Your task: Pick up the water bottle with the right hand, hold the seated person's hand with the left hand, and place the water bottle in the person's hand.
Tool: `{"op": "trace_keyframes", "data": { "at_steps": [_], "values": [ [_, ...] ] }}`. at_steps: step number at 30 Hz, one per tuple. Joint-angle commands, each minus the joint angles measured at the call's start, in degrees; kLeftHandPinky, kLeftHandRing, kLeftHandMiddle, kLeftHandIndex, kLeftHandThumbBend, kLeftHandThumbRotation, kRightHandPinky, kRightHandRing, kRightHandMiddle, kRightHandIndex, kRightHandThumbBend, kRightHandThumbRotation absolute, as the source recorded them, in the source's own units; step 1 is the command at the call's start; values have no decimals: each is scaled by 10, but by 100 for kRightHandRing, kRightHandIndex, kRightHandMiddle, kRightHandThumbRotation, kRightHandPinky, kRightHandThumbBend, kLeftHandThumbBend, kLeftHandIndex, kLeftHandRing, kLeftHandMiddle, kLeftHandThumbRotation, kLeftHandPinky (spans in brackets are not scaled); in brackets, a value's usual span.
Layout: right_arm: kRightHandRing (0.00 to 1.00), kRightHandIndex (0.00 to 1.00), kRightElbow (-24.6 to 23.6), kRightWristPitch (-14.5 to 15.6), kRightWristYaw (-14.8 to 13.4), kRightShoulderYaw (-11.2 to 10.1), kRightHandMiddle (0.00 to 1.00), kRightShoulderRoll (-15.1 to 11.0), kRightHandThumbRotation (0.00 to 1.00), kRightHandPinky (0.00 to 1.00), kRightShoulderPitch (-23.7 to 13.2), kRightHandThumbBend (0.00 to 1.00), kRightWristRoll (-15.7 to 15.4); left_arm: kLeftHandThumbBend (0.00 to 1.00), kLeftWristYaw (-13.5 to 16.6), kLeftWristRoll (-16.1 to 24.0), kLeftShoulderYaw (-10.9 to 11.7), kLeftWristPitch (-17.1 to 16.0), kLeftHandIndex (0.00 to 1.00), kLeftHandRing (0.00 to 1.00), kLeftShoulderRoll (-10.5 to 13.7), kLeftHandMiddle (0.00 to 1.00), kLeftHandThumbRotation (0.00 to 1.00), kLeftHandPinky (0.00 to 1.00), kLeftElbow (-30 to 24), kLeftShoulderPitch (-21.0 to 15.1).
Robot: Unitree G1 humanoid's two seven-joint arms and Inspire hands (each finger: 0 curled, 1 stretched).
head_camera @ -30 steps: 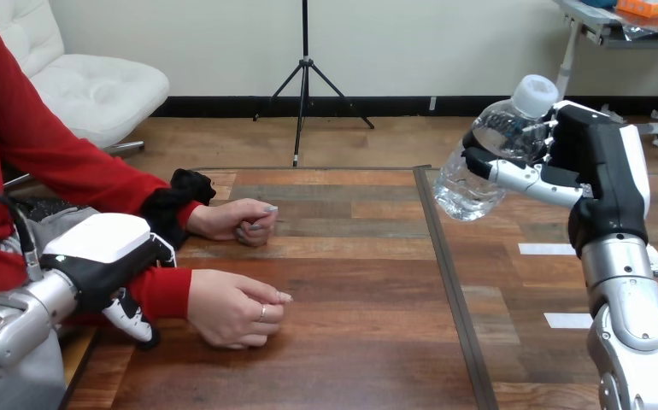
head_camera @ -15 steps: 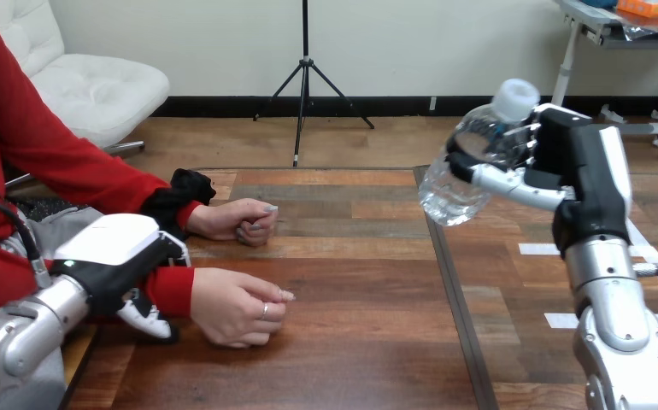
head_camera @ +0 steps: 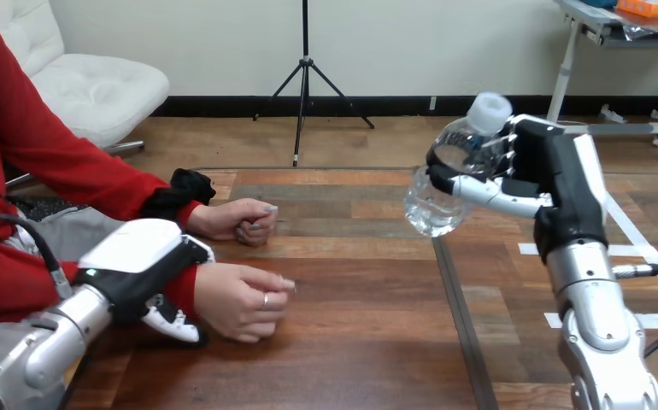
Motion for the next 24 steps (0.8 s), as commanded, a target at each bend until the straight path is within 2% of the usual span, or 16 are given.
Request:
{"op": "trace_keyframes", "data": {
  "at_steps": [1, 12, 24],
  "values": [
    [33, 42, 17, -33, -13, 2, 39, 10, 0, 28, -70, 87, -2, 79, 8, -10, 4, -22, 50, 41, -29, 48, 1, 36, -35, 6],
    [32, 42, 56, -57, -15, 10, 39, 18, 0, 27, -87, 88, -12, 78, -1, -20, 9, -25, 48, 39, -38, 47, 1, 34, -62, 20],
    [32, 41, 77, -71, -13, 17, 38, 25, 0, 27, -100, 89, -12, 77, -19, -28, 20, -28, 47, 37, -47, 45, 3, 30, -89, 34]
  ]
}}
